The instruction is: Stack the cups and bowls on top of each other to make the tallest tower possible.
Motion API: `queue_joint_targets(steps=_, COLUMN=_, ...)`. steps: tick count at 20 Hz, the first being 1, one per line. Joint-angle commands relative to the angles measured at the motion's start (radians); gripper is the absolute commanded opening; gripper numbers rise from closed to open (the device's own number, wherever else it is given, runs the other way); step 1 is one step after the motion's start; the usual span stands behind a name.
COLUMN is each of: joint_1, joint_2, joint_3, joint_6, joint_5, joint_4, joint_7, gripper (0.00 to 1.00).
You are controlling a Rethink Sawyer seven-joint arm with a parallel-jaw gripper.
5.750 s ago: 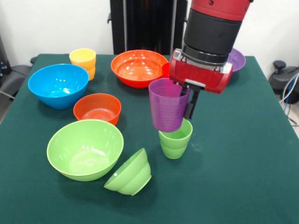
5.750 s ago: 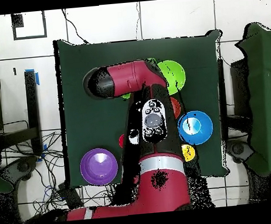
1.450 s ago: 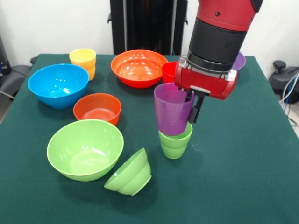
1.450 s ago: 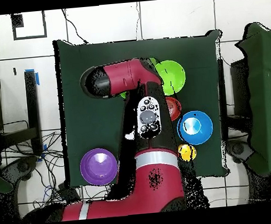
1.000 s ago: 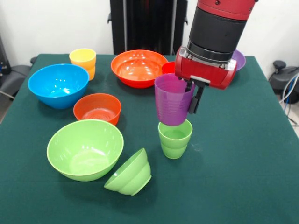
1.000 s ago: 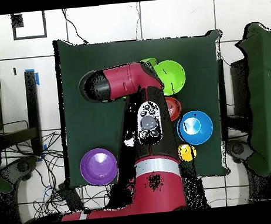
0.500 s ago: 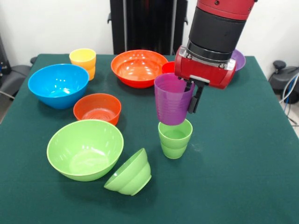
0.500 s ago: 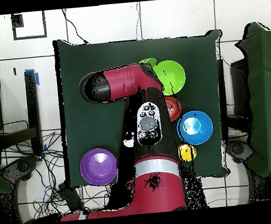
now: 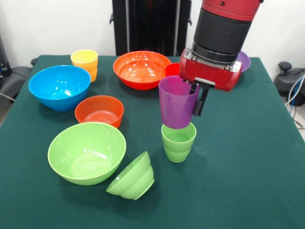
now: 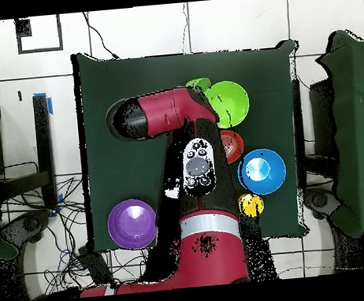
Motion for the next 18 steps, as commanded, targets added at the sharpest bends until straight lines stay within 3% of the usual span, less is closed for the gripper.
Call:
queue_joint_targets(steps=1, joint_1=0.028, joint_2=0.059, joint_3=0.038, joint_6=-0.061, joint_5=-0.01, joint_4=0.045, joint_7=0.078, gripper=0.0)
queue_joint_targets(steps=18, joint_1=0.046, joint_2=0.081, joint_3=0.006, joint_6=-0.11, joint_5=-0.026, joint_4=0.056, joint_7=0.072, gripper=0.0)
